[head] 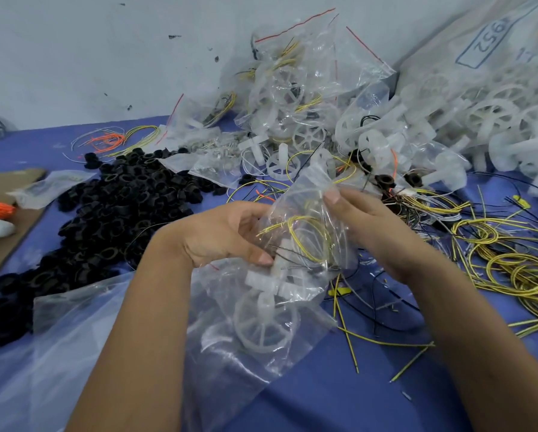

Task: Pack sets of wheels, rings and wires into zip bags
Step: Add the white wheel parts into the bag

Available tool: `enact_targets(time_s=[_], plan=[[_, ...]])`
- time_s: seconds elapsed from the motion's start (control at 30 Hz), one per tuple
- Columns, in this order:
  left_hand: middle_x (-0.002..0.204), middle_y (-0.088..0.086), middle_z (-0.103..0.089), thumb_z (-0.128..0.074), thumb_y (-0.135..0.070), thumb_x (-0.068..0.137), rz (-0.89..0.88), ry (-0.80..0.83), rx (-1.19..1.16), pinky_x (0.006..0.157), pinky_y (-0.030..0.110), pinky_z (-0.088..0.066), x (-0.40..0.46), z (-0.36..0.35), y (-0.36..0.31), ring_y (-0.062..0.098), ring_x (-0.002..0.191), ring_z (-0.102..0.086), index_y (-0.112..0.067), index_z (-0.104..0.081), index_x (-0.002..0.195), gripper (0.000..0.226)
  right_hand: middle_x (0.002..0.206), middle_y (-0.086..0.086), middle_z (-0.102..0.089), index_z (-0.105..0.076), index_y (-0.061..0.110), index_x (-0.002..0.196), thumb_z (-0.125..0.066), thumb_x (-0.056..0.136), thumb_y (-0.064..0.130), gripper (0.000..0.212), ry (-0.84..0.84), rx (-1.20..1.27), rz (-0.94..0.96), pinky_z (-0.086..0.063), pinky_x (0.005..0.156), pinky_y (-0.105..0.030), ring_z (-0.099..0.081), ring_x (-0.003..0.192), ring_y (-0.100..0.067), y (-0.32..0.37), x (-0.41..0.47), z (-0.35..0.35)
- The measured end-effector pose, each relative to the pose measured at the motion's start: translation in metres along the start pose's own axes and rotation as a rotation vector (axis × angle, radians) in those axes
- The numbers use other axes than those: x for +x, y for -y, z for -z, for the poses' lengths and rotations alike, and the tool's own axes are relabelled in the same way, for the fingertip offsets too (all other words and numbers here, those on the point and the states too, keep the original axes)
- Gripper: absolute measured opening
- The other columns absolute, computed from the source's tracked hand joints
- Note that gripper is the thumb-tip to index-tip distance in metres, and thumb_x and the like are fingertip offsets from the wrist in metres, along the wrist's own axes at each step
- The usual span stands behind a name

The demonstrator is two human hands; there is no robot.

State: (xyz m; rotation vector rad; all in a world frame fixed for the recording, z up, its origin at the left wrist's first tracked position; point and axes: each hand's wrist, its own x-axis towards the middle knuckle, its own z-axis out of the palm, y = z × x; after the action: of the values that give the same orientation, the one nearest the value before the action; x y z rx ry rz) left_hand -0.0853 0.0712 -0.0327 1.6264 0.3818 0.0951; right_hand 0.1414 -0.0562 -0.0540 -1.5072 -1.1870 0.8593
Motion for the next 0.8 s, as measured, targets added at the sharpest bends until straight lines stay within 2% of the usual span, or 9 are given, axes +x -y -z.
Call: enact_targets(time_s=[0.1,0.23,0.3,0.37,0.47,0.53,0.63,0.73,0.8], plan=[[0.102,0.011,-0.07,-0.064,0.028,0.073,0.007,-0.013,-0.045,0.078,0.031,-0.06,0.001,0.001,0.004,0.021,0.089,-0.069,0.007,-0.057,0.125,0.056,0.114,0.011,-0.075,-0.072,0.036,0.115,-0.056,0.083,0.075,0.053,-0.014,0.035,0.017,-0.051,0.099,-0.046,-0.07,0.108,-0.008,-0.001,-0.001,0.004],[0.092,0.004,-0.069,-0.058,0.029,0.078,-0.039,-0.108,-0.076,0.072,0.022,-0.057,0.004,0.003,0.005,0.012,0.081,-0.066,-0.002,-0.061,0.119,0.051,0.13,0.013,-0.068,-0.066,0.038,0.128,-0.052,0.07,0.093,0.081,0.014,0.091,-0.048,-0.046,0.108,-0.048,-0.062,0.123,-0.009,0.002,-0.002,0.01],[0.088,0.003,-0.068,-0.053,0.031,0.082,-0.054,-0.189,-0.098,0.07,0.02,-0.056,0.004,0.005,0.006,0.011,0.081,-0.064,-0.007,-0.064,0.115,0.052,0.126,0.019,-0.069,-0.065,0.047,0.123,-0.06,0.068,0.089,0.07,0.03,0.072,-0.013,-0.048,0.104,-0.042,-0.064,0.118,-0.003,0.003,-0.003,0.011],[0.081,-0.001,-0.065,-0.051,0.031,0.083,-0.065,-0.273,-0.126,0.066,0.017,-0.053,0.004,0.008,0.007,0.008,0.075,-0.062,-0.009,-0.066,0.114,0.053,0.114,0.017,-0.073,-0.063,0.047,0.12,-0.076,0.068,0.073,0.059,0.041,0.042,0.005,-0.056,0.09,-0.032,-0.069,0.106,-0.002,0.002,-0.004,0.01],[0.073,-0.009,-0.067,-0.052,0.03,0.083,-0.086,-0.326,-0.169,0.062,0.014,-0.051,0.004,0.01,0.007,0.002,0.067,-0.062,-0.016,-0.073,0.101,0.054,0.102,0.0,-0.078,-0.063,0.029,0.118,-0.088,0.077,0.029,0.048,-0.033,0.121,0.078,-0.059,0.073,-0.028,-0.075,0.092,-0.019,0.002,-0.003,0.008],[0.076,-0.008,-0.07,-0.062,0.02,0.077,-0.082,-0.261,-0.187,0.065,0.016,-0.054,0.001,0.009,0.006,0.003,0.071,-0.067,-0.022,-0.079,0.087,0.046,0.093,-0.002,-0.078,-0.068,0.025,0.105,-0.088,0.074,0.016,0.038,-0.141,0.205,0.123,-0.059,0.071,-0.029,-0.073,0.081,-0.021,0.004,-0.002,0.008],[0.094,-0.005,-0.076,-0.078,-0.003,0.075,-0.006,-0.085,-0.176,0.075,0.026,-0.059,-0.005,0.006,0.004,0.009,0.089,-0.072,-0.032,-0.08,0.096,0.036,0.073,-0.002,-0.071,-0.075,0.022,0.082,-0.084,0.075,0.009,0.017,-0.249,0.308,0.212,-0.052,0.063,-0.021,-0.063,0.065,-0.013,0.007,0.001,0.009],[0.116,-0.004,-0.074,-0.099,-0.041,0.053,0.05,-0.105,-0.179,0.089,0.031,-0.058,-0.003,0.001,0.0,0.013,0.107,-0.069,-0.032,-0.077,0.112,0.064,0.07,-0.001,-0.072,-0.075,0.016,0.08,-0.078,0.085,0.004,0.014,-0.291,0.244,0.285,-0.048,0.06,-0.018,-0.06,0.061,-0.008,0.014,0.004,0.006],[0.125,-0.003,-0.072,-0.097,-0.051,0.053,-0.015,-0.177,-0.167,0.093,0.026,-0.057,0.003,-0.004,-0.007,0.012,0.116,-0.068,-0.028,-0.073,0.119,0.074,0.076,-0.009,-0.074,-0.077,0.016,0.08,-0.077,0.088,0.01,0.009,-0.294,0.136,0.31,-0.05,0.064,-0.023,-0.061,0.069,-0.011,0.022,0.007,0.005]])
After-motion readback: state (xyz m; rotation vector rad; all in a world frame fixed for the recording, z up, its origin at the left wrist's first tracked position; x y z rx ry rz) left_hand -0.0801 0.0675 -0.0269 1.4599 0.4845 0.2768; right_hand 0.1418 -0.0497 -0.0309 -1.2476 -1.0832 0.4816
